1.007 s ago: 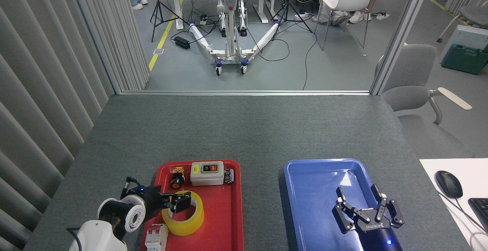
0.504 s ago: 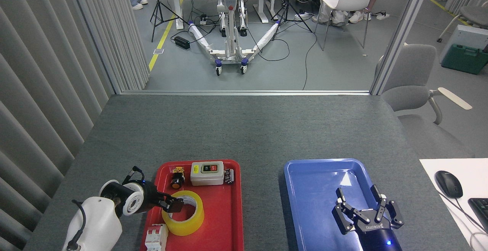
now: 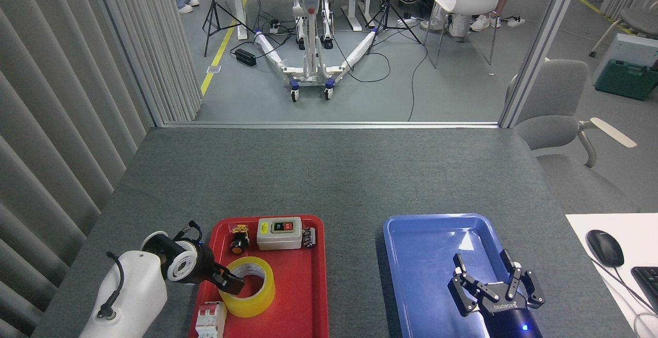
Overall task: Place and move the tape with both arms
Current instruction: 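Grasp the yellow tape roll with the left gripper, then lift the tape and carry it over the blue tray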
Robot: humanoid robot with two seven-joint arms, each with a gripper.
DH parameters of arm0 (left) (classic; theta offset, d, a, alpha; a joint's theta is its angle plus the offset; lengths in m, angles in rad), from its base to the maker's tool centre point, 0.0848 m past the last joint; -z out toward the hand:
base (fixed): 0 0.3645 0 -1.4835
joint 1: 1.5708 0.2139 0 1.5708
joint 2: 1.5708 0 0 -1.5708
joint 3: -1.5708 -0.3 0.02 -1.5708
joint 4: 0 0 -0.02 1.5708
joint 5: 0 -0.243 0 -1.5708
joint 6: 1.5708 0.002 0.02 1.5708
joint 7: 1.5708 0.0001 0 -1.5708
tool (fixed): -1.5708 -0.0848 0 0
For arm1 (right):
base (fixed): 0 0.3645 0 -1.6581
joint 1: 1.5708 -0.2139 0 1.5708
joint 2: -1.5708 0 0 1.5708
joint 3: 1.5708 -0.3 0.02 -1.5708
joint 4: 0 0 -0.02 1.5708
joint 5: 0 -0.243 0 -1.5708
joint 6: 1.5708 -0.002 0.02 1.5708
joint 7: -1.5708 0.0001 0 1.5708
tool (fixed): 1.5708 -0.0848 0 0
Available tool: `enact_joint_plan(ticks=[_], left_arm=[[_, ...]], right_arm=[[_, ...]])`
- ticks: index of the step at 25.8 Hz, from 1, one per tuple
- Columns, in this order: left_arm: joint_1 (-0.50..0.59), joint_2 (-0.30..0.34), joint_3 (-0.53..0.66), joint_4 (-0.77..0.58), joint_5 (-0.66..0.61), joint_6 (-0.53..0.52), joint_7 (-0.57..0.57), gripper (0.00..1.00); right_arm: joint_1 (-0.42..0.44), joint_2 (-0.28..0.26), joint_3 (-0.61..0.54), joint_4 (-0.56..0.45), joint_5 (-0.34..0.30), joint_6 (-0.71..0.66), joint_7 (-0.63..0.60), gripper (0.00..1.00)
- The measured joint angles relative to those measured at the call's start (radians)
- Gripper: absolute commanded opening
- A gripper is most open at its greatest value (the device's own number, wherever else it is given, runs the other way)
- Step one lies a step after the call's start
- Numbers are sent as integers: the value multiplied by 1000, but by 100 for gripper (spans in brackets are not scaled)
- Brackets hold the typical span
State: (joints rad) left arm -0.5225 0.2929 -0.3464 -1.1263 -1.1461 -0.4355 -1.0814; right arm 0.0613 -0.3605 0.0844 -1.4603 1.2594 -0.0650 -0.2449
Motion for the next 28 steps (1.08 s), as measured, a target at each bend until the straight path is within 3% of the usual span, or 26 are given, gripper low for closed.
enact_joint_plan(ticks=[6, 12, 14, 16, 17, 28], left_arm=[[-20, -10, -12, 30, -1, -36, 0, 65], [-31, -22, -14, 58, -2, -36, 0, 56], [-31, -24, -15, 63, -5, -35, 0, 39], [-31, -24, -16, 64, -6, -37, 0, 8], [-31, -24, -16, 63, -7, -44, 0, 0], [-66, -52, 32, 45, 73, -273, 7, 0]], right_arm=[[2, 0, 0, 0, 0, 0, -1, 100], [4, -2, 0, 2, 0, 1, -1, 100], [5, -2, 0, 3, 0, 2, -1, 100], [5, -3, 0, 4, 0, 2, -3, 100], [5, -3, 0, 4, 0, 2, -4, 100], [5, -6, 0, 8, -1, 2, 1, 100]])
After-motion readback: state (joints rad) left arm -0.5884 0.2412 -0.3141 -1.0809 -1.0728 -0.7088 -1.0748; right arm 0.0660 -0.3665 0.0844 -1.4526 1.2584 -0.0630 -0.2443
